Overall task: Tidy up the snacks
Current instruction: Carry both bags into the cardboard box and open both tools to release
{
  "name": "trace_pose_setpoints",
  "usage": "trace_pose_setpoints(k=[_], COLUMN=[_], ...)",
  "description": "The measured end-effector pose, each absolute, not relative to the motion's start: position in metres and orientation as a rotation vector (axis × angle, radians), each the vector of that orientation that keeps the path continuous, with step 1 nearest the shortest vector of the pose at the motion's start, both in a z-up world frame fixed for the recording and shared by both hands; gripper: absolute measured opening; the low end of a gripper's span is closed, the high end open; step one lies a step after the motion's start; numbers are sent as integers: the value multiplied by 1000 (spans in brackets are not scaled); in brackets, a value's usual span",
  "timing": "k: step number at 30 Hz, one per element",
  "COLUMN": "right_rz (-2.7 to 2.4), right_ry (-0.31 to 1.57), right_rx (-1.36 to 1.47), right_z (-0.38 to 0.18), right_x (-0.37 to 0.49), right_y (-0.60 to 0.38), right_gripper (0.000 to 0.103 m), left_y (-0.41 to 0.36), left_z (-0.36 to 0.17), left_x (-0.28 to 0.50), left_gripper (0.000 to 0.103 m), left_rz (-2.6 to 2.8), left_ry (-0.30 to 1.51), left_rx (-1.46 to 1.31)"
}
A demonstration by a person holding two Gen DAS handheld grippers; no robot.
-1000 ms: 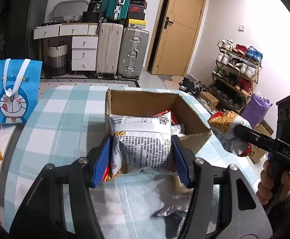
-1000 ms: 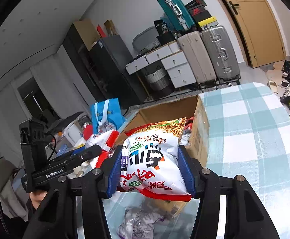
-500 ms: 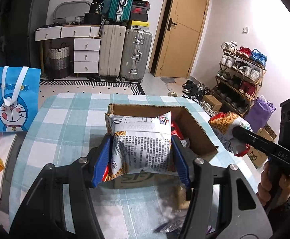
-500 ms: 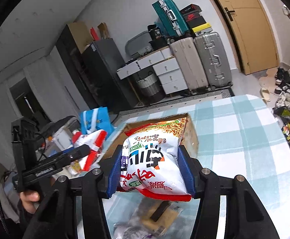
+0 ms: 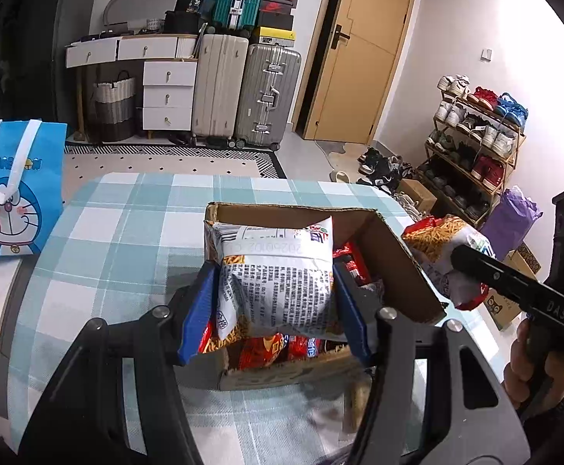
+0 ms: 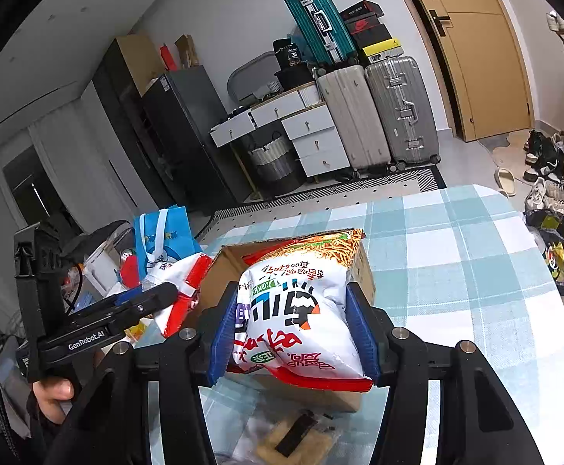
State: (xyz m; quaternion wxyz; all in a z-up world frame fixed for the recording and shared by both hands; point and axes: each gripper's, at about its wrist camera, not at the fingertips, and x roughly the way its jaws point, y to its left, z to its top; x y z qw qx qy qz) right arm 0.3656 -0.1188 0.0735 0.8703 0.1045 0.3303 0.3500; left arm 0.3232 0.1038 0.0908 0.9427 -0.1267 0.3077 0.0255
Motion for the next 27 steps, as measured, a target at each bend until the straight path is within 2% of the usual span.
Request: trace_pose_setpoints(k=[27], right_rz=[668], right_ry=[748], right_rx=[24], right_z=[44], right_x=[410], right_y=[-46], right_gripper=[54], left_y=[101], left_z=[52], left_x=[401], left_gripper=[57], left_rz=[74], left_ry=[690], left_rx=[-189])
